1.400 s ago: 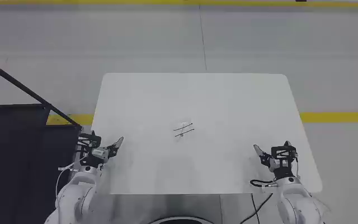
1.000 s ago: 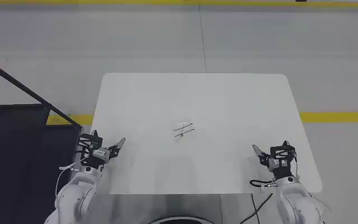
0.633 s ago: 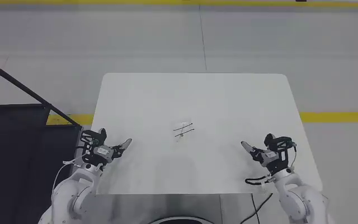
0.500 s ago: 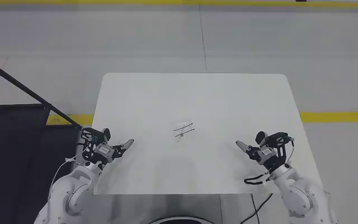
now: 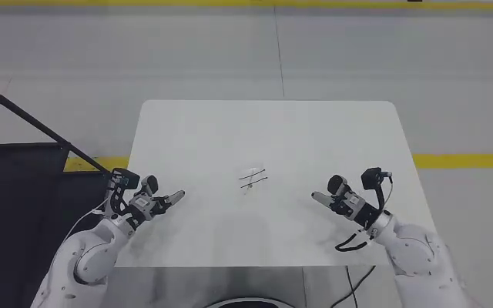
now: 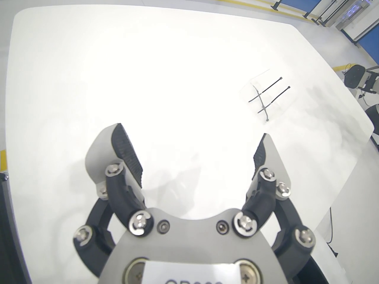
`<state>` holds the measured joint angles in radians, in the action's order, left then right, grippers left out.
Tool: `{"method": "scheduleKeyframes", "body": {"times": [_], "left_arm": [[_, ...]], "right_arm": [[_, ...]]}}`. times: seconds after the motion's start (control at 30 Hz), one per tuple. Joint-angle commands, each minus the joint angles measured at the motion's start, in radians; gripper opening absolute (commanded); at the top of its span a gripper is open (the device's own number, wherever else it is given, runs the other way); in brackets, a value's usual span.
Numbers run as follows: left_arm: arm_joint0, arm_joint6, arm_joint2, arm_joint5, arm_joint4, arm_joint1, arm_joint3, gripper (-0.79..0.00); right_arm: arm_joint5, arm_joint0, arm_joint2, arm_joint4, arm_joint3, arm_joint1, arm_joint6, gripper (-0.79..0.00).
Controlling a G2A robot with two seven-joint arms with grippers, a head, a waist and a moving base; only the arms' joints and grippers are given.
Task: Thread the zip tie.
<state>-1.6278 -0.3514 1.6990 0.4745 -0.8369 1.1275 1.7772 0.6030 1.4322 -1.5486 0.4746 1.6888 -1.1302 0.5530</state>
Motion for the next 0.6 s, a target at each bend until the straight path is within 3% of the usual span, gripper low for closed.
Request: {"method": "scheduleKeyframes", "body": {"times": [0.0, 0.2, 0.3, 0.57], "left_arm": [[0.0, 0.0, 0.0, 0.0, 0.0, 0.0, 0.0, 0.0], [0.0, -0.003, -0.005, 0.01, 0.004, 0.0, 0.003, 0.0], [0.024, -0.042, -0.013, 0.034, 0.054, -0.003, -0.014, 0.0], [0.145, -0.324, -0.062, 0.076, 0.399, -0.013, -0.109, 0.0]], "right_arm": [[0.0, 0.0, 0.0, 0.0, 0.0, 0.0, 0.0, 0.0], [-0.002, 0.0, 0.003, 0.004, 0.001, 0.0, 0.002, 0.0], [-0.062, -0.034, 0.038, -0.035, -0.011, -0.003, 0.033, 0.0], [-0.057, -0.302, 0.181, -0.212, -0.21, -0.005, 0.356, 0.0]]}}
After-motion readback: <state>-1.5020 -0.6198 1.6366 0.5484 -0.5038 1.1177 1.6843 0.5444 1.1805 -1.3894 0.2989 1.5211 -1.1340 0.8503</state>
